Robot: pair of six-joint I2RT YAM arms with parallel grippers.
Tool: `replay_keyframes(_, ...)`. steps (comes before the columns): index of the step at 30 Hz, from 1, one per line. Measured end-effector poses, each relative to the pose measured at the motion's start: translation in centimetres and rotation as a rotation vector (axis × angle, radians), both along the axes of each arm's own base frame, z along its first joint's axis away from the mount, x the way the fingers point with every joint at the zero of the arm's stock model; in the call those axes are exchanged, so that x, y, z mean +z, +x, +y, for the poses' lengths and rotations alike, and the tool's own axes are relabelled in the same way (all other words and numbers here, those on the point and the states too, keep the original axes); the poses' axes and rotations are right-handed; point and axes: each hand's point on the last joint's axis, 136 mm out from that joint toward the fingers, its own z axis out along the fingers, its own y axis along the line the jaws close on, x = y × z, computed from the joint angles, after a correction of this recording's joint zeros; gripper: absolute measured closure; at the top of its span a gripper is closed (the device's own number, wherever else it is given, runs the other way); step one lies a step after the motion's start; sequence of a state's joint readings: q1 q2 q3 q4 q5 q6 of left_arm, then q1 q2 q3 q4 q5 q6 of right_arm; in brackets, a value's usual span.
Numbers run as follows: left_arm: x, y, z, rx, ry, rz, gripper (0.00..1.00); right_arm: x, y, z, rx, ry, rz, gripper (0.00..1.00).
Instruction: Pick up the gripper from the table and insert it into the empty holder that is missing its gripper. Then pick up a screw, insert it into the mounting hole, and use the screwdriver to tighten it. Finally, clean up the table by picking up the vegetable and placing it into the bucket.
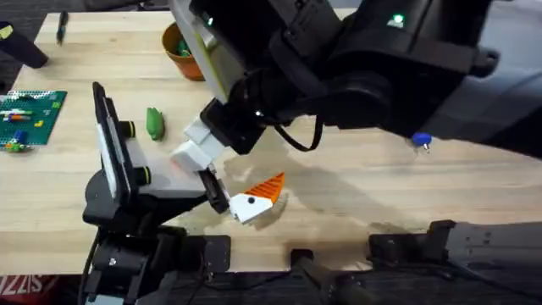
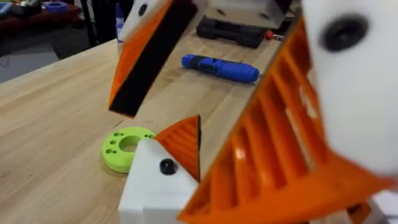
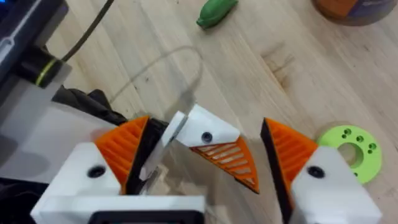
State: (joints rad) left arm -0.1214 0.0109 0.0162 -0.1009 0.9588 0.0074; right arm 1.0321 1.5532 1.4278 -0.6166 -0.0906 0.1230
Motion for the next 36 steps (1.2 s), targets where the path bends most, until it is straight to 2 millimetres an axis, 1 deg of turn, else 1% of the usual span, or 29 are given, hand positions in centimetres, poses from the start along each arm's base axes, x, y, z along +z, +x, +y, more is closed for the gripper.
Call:
replay_keyframes(13,0.0,0.0,0.0,0.0,0.0,0.0,0.011,0.5,0.1,0.1,0.0,0.013,-0.008,0.008)
replay_keyframes(14,0.0,0.0,0.0,-0.001,-0.001,0.001,0.033,0.5,0.1,0.1,0.0,0.013,-0.008,0.008)
replay_keyframes(15,0.0,0.0,0.0,-0.001,0.0,0.0,0.09,0.5,0.1,0.1,0.0,0.013,-0.008,0.008)
replay_keyframes(16,0.0,0.0,0.0,-0.002,0.0,0.0,0.167,0.5,0.1,0.1,0.0,0.013,-0.008,0.008)
replay_keyframes(19,0.0,0.0,0.0,-0.003,0.0,0.0,0.329,0.5,0.1,0.1,-0.001,0.013,-0.008,0.008)
replay_keyframes(21,0.0,0.0,0.0,-0.003,0.001,-0.002,0.499,0.5,0.2,0.1,-0.002,0.013,-0.008,0.008)
replay_keyframes(23,0.0,-0.1,0.0,-0.006,0.002,-0.004,0.743,0.5,0.3,0.0,-0.007,0.013,-0.008,0.008)
replay_keyframes(26,0.0,-0.1,-0.1,-0.007,0.002,-0.005,0.965,0.5,0.9,-0.4,-0.022,0.013,-0.008,0.008)
replay_keyframes(28,0.0,-0.1,-0.1,-0.008,0.003,-0.006,0.992,0.6,1.4,-0.8,-0.038,0.015,-0.009,0.008)
replay_keyframes(32,0.0,-0.1,-0.1,-0.008,0.003,-0.006,0.993,1.1,2.5,-2.3,-0.081,0.012,-0.005,0.008)
replay_keyframes(35,0.0,-0.1,-0.1,-0.008,0.003,-0.006,0.994,1.4,3.6,-4.8,-0.168,-0.013,0.006,0.008)
replay_keyframes(36,0.0,-0.1,-0.1,-0.009,0.003,-0.006,0.994,1.5,4.0,-6.1,-0.211,-0.032,0.01,0.008)
